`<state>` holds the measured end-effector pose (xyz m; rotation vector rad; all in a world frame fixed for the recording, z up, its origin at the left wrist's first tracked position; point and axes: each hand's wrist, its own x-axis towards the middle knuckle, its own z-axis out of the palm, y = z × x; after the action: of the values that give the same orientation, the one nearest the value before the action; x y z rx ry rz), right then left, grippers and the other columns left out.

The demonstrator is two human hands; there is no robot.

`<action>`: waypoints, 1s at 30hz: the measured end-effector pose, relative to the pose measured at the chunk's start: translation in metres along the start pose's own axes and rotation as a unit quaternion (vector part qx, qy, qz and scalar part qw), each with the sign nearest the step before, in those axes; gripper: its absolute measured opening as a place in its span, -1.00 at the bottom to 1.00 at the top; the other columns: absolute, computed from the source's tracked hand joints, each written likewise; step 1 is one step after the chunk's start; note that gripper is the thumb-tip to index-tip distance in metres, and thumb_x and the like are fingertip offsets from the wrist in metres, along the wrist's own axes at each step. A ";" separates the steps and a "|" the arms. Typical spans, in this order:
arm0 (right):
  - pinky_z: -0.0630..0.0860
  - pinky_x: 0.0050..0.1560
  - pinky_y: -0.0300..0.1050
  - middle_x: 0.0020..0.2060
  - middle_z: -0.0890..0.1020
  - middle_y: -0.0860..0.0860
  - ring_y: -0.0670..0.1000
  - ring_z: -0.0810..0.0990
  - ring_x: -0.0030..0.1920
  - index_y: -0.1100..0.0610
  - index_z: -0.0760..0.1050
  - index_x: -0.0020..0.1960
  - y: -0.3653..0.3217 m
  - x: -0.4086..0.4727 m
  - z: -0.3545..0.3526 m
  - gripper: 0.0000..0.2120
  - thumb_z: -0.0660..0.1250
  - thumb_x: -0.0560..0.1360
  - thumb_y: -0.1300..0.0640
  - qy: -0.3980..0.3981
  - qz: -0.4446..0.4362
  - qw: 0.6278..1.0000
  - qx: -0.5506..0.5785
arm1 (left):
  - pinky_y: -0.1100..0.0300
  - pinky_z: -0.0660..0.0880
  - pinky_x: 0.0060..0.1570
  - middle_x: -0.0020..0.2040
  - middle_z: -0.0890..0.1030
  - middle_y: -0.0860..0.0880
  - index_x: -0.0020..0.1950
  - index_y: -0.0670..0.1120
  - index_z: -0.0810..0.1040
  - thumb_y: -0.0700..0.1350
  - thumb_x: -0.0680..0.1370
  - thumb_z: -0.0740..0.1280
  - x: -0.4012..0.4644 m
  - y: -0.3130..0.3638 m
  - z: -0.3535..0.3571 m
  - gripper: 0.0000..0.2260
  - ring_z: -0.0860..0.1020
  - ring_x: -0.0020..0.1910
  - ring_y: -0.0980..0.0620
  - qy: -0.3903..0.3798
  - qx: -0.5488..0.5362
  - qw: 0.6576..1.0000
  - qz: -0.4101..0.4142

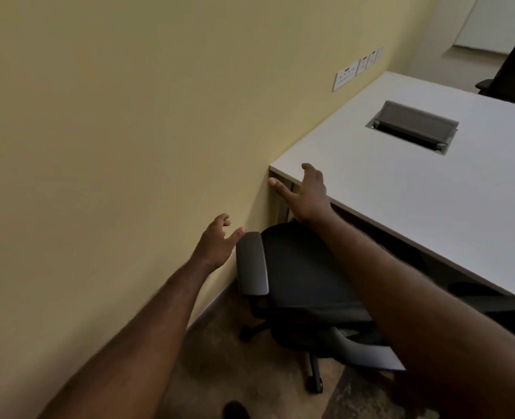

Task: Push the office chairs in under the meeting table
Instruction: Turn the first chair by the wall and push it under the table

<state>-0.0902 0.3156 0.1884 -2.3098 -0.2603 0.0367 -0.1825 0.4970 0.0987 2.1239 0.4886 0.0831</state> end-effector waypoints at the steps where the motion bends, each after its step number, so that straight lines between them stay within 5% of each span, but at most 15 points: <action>1: 0.29 0.39 0.24 0.49 0.19 0.14 0.18 0.24 0.45 0.14 0.05 0.53 0.001 0.010 0.021 -0.03 0.30 0.37 -0.41 -0.014 0.028 0.999 0.010 | 0.12 0.39 0.10 0.40 0.43 -0.05 0.47 -0.06 0.28 0.15 0.54 0.32 0.012 -0.014 0.003 -0.42 0.47 0.26 -0.07 -0.015 -0.022 0.999 -0.023; 8: 0.32 0.38 0.20 0.47 0.19 0.20 0.23 0.26 0.43 0.20 0.04 0.53 0.041 0.045 0.112 -0.05 0.37 0.40 -0.31 -0.074 0.156 0.985 0.009 | 0.13 0.38 0.15 0.39 0.43 -0.12 0.47 -0.13 0.27 0.13 0.52 0.37 0.044 -0.080 0.045 -0.37 0.43 0.30 -0.07 -0.094 -0.118 0.975 -0.164; 13: 0.31 0.38 0.18 0.49 0.16 0.19 0.24 0.21 0.45 0.20 0.02 0.54 0.074 0.053 0.158 -0.05 0.39 0.42 -0.26 -0.114 0.198 0.974 -0.009 | 0.02 0.38 0.33 0.48 0.33 -0.14 0.53 -0.13 0.16 0.09 0.47 0.44 0.052 -0.103 0.075 -0.24 0.37 0.40 -0.12 -0.145 -0.167 0.950 -0.219; 17: 0.30 0.40 0.16 0.49 0.17 0.18 0.22 0.19 0.46 0.19 0.01 0.54 0.101 0.060 0.191 -0.03 0.45 0.40 -0.21 -0.159 0.220 0.962 0.004 | -0.14 0.44 0.29 0.42 0.41 -0.12 0.50 -0.08 0.19 0.20 0.31 0.53 0.066 -0.122 0.094 -0.10 0.44 0.34 -0.12 -0.162 -0.183 0.936 -0.253; 23: 0.31 0.40 0.15 0.43 0.25 0.16 0.20 0.27 0.43 0.22 0.08 0.51 0.129 0.067 0.229 -0.02 0.51 0.34 -0.19 -0.227 0.234 0.945 0.031 | -0.02 0.52 0.19 0.19 0.63 -0.04 0.32 0.00 0.47 0.15 0.37 0.51 0.080 -0.143 0.116 -0.42 0.58 0.17 -0.04 -0.204 -0.256 0.905 -0.272; 26: 0.47 0.25 0.19 0.37 0.32 0.13 0.20 0.37 0.36 0.20 0.14 0.48 0.139 0.066 0.245 0.02 0.55 0.25 -0.23 -0.224 0.253 0.939 0.068 | -0.08 0.47 0.26 0.17 0.65 -0.03 0.34 0.06 0.48 0.21 0.27 0.56 0.083 -0.148 0.124 -0.31 0.60 0.17 -0.04 -0.217 -0.312 0.878 -0.289; 30: 0.48 0.19 -0.04 0.25 0.47 0.08 0.09 0.48 0.23 0.17 0.25 0.37 0.151 0.066 0.253 -0.14 0.57 0.27 -0.16 -0.189 0.248 0.944 0.112 | -0.08 0.47 0.25 0.14 0.67 -0.05 0.34 0.03 0.49 0.11 0.28 0.57 0.089 -0.156 0.131 -0.33 0.62 0.14 -0.05 -0.214 -0.349 0.861 -0.302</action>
<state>-0.0268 0.4112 -0.0913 -2.0706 0.1378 0.7310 -0.1181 0.5051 -0.1140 1.1569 0.7017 -0.4933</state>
